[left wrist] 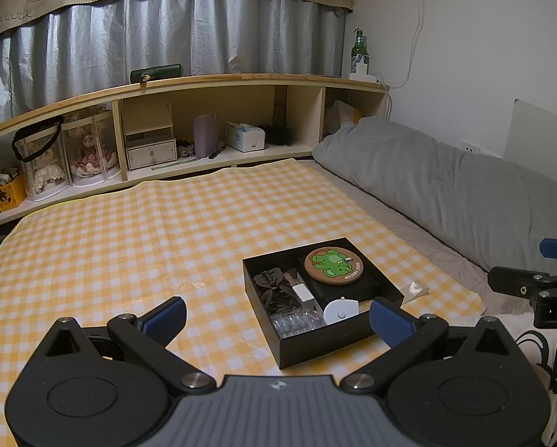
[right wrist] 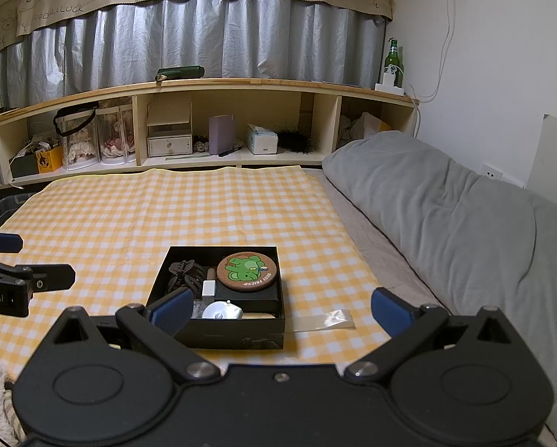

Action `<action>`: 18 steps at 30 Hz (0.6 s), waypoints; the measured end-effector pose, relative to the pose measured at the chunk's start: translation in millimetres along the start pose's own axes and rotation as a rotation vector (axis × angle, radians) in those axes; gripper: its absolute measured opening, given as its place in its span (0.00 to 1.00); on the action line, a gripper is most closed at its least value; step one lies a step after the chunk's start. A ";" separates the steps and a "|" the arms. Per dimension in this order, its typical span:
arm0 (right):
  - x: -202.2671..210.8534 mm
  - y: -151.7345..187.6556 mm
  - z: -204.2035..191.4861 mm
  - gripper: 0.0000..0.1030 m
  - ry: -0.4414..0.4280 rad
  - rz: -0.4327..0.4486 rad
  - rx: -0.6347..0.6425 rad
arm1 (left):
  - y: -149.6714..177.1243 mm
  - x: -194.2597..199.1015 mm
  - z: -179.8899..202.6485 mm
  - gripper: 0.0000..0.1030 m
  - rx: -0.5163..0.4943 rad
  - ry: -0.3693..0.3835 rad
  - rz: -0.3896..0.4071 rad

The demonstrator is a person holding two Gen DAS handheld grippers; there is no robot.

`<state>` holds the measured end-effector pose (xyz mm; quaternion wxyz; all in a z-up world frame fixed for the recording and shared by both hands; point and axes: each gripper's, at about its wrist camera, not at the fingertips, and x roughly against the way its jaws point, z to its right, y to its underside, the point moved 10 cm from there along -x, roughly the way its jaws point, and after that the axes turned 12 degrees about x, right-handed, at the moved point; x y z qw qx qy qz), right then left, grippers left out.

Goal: Organize rigid objects

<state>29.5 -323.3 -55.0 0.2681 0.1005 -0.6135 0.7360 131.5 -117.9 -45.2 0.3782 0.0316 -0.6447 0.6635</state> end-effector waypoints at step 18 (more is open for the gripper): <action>-0.3 0.0 -0.3 1.00 -0.001 0.000 0.000 | 0.0 1.0 0.7 1.00 -0.001 0.000 0.003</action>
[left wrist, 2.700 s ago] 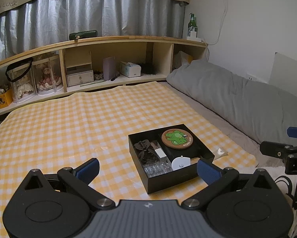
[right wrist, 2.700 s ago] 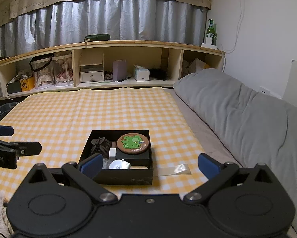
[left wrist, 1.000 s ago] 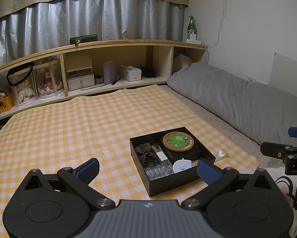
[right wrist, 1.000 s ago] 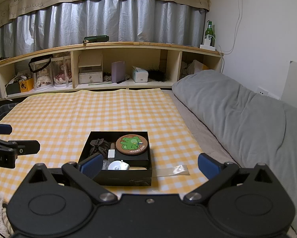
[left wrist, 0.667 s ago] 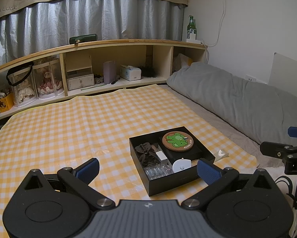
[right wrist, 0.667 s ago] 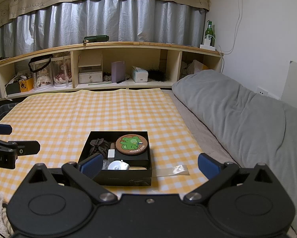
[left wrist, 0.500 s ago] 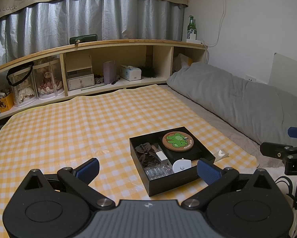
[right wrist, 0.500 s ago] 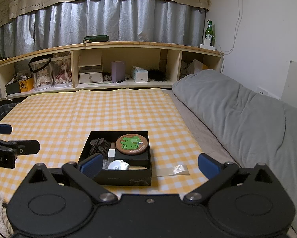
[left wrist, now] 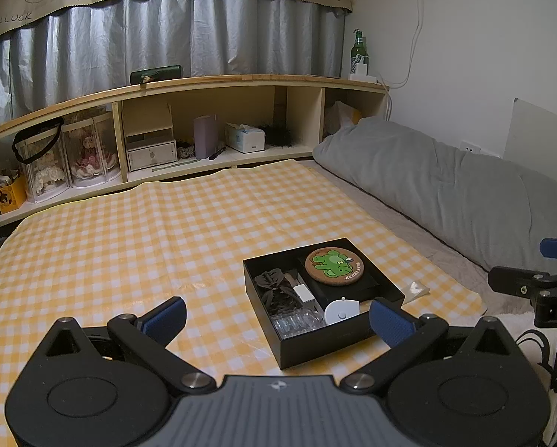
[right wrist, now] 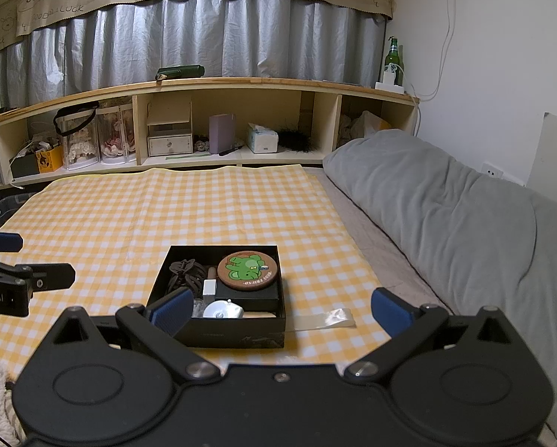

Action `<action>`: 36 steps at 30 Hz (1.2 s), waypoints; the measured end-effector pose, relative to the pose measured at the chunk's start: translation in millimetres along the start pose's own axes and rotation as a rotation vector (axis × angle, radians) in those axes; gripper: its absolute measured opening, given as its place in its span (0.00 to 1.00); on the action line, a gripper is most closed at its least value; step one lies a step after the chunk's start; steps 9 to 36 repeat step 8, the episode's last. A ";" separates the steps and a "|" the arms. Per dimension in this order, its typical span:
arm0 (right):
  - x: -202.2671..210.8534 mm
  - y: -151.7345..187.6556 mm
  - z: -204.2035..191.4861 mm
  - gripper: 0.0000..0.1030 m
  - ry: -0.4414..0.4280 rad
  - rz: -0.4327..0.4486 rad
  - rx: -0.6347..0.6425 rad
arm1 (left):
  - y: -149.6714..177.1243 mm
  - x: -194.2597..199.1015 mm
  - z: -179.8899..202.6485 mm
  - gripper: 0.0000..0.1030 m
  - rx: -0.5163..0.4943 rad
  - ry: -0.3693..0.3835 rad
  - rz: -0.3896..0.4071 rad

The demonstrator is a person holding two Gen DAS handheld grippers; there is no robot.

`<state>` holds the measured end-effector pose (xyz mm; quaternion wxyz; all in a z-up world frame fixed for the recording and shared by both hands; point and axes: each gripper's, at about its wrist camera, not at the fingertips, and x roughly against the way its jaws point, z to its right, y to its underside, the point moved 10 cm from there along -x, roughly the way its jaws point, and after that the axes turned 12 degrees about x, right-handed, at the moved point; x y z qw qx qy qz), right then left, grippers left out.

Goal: Organize rigid objects

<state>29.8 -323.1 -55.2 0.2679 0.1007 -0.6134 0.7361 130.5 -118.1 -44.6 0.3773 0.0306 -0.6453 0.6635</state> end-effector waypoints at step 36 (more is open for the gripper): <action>-0.1 0.0 0.2 1.00 0.001 0.000 0.001 | -0.2 0.8 0.0 1.00 0.003 -0.007 0.005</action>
